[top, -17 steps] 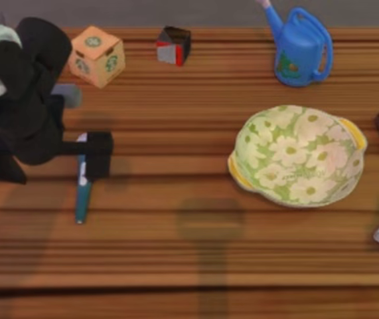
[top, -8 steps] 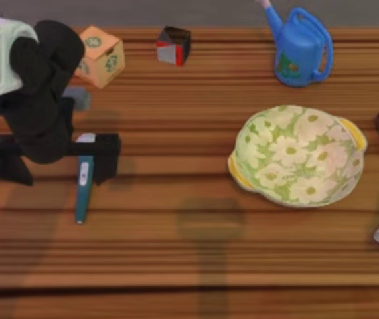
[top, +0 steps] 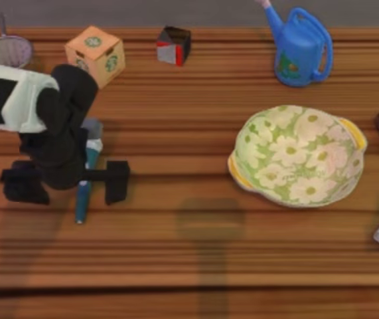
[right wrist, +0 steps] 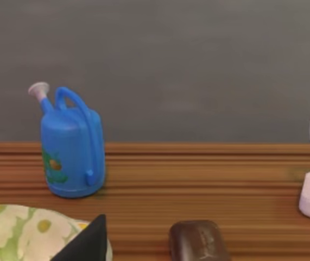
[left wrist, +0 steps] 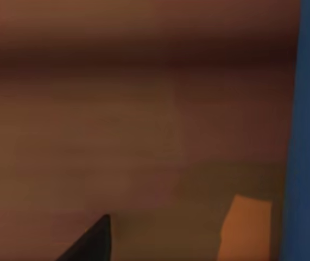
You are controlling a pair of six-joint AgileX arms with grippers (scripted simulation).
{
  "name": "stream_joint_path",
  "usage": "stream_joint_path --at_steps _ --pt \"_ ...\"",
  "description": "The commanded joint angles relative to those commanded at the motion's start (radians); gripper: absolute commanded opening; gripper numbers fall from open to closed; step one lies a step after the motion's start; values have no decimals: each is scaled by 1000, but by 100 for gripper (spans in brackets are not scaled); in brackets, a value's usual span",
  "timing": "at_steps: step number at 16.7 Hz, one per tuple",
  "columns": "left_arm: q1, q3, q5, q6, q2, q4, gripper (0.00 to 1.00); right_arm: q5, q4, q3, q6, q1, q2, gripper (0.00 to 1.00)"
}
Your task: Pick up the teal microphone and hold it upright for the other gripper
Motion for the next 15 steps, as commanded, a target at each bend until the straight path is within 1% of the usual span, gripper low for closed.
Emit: stream_joint_path --at_steps 2,6,15 --pt "1 -22 0 1 35 50 100 0 0 0 0 0 0 100" --pt "1 -26 0 2 42 60 100 0 0 0 0 0 0 100" --pt "1 -26 0 2 42 60 32 0 0 0 0 0 0 100"
